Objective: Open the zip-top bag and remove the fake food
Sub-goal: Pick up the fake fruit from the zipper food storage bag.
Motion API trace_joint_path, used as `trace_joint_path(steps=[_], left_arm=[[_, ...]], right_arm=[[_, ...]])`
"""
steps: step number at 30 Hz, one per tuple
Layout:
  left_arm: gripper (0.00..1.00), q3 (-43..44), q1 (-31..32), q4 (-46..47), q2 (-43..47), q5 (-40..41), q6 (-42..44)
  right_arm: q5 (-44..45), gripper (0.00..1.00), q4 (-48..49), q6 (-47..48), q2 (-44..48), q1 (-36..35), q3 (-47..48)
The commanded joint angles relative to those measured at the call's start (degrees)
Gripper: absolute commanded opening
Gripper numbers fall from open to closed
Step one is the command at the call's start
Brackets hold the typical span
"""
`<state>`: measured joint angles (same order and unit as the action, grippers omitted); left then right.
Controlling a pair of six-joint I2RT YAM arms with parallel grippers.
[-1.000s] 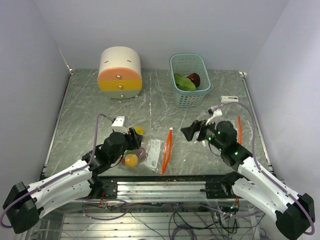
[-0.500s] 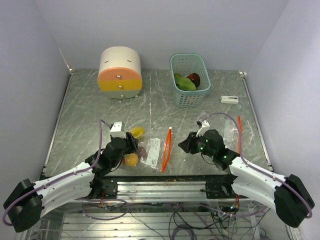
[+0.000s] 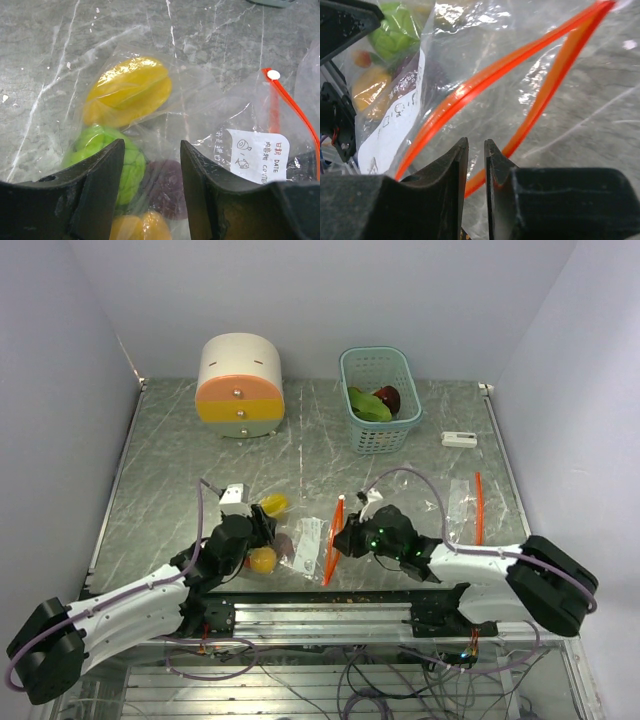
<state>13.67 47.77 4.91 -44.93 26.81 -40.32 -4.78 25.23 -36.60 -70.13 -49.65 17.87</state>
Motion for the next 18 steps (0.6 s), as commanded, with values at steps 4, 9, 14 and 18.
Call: trace_joint_path(steps=[4,9,14,18], left_arm=[[0.48,-1.5,0.0,-2.1,-0.1,-1.0,-1.0],[0.33,-2.1,0.0,-0.7,-1.8,-2.3,-1.9],[0.08,-2.6,0.2,-0.5,-1.3,-3.4,-2.1],[0.07,-3.0,0.4,-0.8,-0.5,-4.6,-2.3]], right_arm=[[2.2,0.21,15.1,-0.4,-9.5,-5.2,2.8],[0.4,0.23,22.6,0.3,-17.7,-6.9,5.1],[-1.9,0.25,30.6,0.0,-25.8,-8.2,7.4],[-3.4,0.30,36.4,-0.5,-30.4,-9.0,8.5]])
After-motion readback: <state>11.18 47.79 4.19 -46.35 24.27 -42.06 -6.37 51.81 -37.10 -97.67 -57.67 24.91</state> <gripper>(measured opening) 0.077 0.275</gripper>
